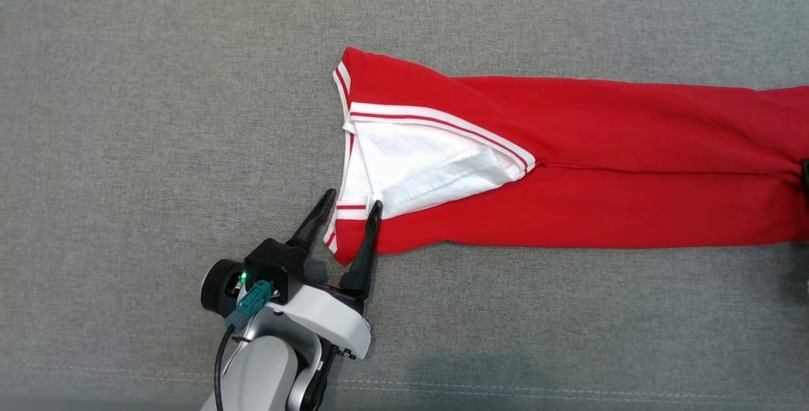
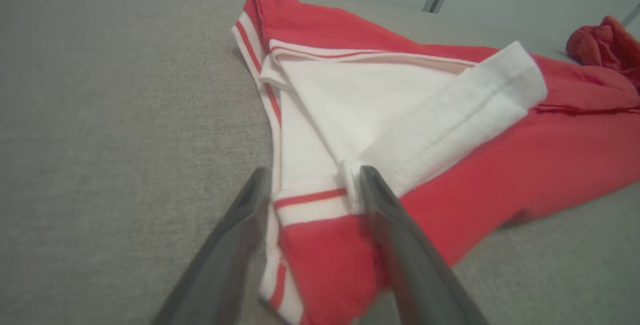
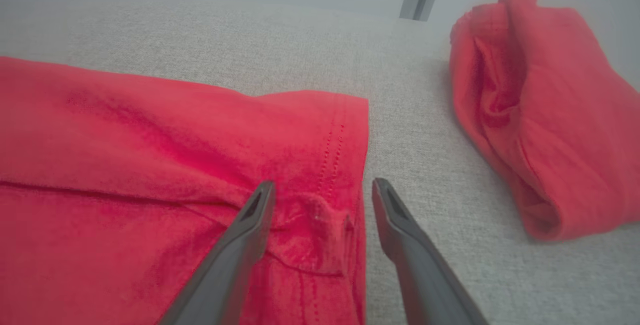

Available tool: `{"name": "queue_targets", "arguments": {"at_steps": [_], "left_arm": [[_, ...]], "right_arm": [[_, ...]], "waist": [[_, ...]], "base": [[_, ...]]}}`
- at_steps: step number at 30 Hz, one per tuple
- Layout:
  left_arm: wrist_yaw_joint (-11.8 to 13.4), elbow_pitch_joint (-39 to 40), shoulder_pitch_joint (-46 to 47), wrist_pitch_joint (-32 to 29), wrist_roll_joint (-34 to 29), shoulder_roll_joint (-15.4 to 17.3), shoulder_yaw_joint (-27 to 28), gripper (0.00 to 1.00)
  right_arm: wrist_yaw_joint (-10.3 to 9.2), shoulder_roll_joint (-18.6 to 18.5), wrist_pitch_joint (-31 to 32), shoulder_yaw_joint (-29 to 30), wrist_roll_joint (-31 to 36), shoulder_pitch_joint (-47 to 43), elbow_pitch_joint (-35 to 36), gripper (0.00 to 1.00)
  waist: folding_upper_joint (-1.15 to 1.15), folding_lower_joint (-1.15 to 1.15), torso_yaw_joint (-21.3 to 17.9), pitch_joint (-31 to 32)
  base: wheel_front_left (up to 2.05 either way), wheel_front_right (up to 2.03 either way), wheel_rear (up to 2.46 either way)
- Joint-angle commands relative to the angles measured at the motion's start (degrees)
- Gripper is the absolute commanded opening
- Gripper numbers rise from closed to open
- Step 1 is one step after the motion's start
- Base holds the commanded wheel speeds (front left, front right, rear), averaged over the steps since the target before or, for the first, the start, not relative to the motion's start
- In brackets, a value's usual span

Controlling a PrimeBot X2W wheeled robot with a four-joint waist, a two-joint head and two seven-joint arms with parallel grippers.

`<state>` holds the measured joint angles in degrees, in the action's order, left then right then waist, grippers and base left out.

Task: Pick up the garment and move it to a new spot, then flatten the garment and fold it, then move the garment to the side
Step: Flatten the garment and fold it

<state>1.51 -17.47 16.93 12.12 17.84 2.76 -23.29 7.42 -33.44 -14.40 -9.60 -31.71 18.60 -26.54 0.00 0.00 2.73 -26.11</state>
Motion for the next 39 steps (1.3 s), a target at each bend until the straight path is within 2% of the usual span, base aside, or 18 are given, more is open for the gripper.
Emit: {"name": "queue_targets", "arguments": {"at_steps": [1,8,19,25,31,39], "left_arm": [[0.6,0.5,0.6,0.1,-0.3,0.7,1.5,1.0],[2.1,1.1,-0.7,1.2,0.3,1.3,3.0,1.0],[3.1,8.0,-4.5,2.8,0.2,1.4,9.2,1.0],[2.4,14.5,-8.7,2.9,-2.3,0.6,13.2,1.0],[1.5,17.0,-12.1,2.9,-4.2,0.3,15.3,1.0],[-1.0,17.6,-15.9,2.9,-6.2,0.1,17.3,1.0]], "right_arm": [[0.07,-1.6,-0.6,-0.4,0.6,-1.0,1.1,1.0],[0.07,1.3,-0.6,2.4,2.7,-2.7,5.1,1.0],[0.07,8.4,-0.6,3.0,5.4,-6.9,12.2,1.0],[0.07,11.1,-0.6,2.3,7.0,-9.6,14.1,1.0],[0.07,13.5,-0.6,2.9,7.2,-10.9,15.5,1.0],[0.07,16.2,-0.6,3.8,8.7,-13.6,16.4,1.0]], "waist": [[0.0,0.0,0.0,0.8],[0.0,0.0,-0.8,4.7],[0.0,0.0,-1.8,12.4],[0.0,0.0,-2.4,16.2],[0.0,0.0,-3.3,17.8],[0.0,0.0,-3.8,20.3]], "base": [[0.0,0.0,0.0],[0.0,0.0,0.0],[0.0,0.0,0.0],[0.0,0.0,0.0],[0.0,0.0,0.0],[0.0,0.0,0.0]]}}
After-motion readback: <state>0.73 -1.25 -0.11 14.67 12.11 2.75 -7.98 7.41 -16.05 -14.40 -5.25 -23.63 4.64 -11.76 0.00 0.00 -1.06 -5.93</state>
